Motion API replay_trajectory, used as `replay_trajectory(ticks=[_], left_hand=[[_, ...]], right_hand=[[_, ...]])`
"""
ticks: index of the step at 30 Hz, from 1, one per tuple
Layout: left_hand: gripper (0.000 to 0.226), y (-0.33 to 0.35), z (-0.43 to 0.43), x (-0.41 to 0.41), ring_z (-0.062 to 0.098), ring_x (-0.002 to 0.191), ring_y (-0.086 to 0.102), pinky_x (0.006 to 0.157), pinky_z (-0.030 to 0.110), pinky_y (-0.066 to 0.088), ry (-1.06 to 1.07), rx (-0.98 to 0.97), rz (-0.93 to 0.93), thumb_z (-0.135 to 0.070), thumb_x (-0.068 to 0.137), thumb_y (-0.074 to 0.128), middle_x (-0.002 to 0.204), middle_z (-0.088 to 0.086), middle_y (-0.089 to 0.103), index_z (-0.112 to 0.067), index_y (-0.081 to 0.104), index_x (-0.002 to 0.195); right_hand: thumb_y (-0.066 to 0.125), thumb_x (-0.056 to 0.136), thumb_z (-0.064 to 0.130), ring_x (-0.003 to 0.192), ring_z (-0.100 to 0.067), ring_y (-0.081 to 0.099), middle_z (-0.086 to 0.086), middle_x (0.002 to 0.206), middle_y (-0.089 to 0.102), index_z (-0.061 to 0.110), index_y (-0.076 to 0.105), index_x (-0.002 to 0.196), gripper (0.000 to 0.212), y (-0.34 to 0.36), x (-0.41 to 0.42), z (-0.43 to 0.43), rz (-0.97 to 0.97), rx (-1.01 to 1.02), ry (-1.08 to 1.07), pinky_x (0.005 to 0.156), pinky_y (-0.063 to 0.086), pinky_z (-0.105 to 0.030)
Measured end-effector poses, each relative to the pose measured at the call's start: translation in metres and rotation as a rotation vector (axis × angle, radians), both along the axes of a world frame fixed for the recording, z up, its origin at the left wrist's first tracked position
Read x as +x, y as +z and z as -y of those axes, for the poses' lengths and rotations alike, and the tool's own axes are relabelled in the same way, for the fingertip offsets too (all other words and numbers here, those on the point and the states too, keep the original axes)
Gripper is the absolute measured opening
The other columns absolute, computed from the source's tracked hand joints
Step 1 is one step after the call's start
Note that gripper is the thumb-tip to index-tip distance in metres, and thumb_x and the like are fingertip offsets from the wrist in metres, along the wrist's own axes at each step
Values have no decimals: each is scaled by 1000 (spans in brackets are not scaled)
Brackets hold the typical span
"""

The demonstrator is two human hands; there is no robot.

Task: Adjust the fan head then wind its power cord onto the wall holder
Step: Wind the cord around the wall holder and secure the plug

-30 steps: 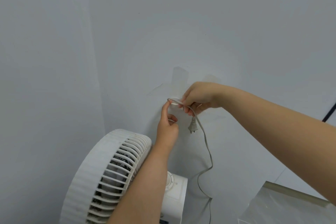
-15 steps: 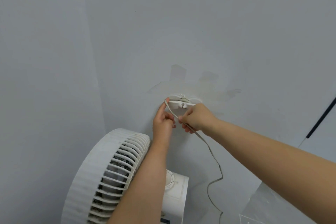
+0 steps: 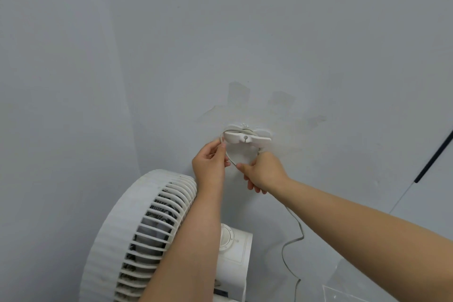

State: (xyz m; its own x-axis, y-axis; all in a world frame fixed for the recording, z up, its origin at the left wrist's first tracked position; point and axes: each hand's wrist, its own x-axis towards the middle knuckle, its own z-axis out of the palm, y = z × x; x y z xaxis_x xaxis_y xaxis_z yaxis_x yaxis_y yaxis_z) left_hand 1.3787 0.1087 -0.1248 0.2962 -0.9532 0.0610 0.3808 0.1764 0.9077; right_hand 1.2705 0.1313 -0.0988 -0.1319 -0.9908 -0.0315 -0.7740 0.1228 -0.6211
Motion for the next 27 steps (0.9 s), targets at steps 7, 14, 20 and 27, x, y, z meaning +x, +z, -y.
replay_trajectory(ticks=[7,14,20,27], left_hand=[[32,-1,-3,-3,16,65,60,67,28,52,103,-67,175,1,83,52,87,-2,65,-22,65,102],[51,-6,4,-3,-7,81,60,76,5,45,18,-105,295,11,83,44,109,-2,51,-17,60,123],[58,-4,1,-5,8,97,58,68,2,46,-92,-103,316,14,84,38,118,3,45,-17,52,131],[55,-2,-5,-2,1,96,62,92,16,45,-164,-100,225,11,83,42,127,8,58,-15,52,130]], right_hand=[[54,91,36,39,-8,48,5,40,55,11,58,51,47,-20,13,8,89,-75,-68,56,47,-24],[48,95,34,62,-18,60,-10,62,70,9,57,51,51,-29,22,13,27,-124,-87,68,47,-26],[44,91,12,79,-33,63,-23,86,69,-2,61,71,30,-45,21,11,47,-170,-64,69,49,-33],[44,97,16,81,-22,59,-17,96,71,0,71,93,32,-58,0,5,155,-40,-75,75,42,-24]])
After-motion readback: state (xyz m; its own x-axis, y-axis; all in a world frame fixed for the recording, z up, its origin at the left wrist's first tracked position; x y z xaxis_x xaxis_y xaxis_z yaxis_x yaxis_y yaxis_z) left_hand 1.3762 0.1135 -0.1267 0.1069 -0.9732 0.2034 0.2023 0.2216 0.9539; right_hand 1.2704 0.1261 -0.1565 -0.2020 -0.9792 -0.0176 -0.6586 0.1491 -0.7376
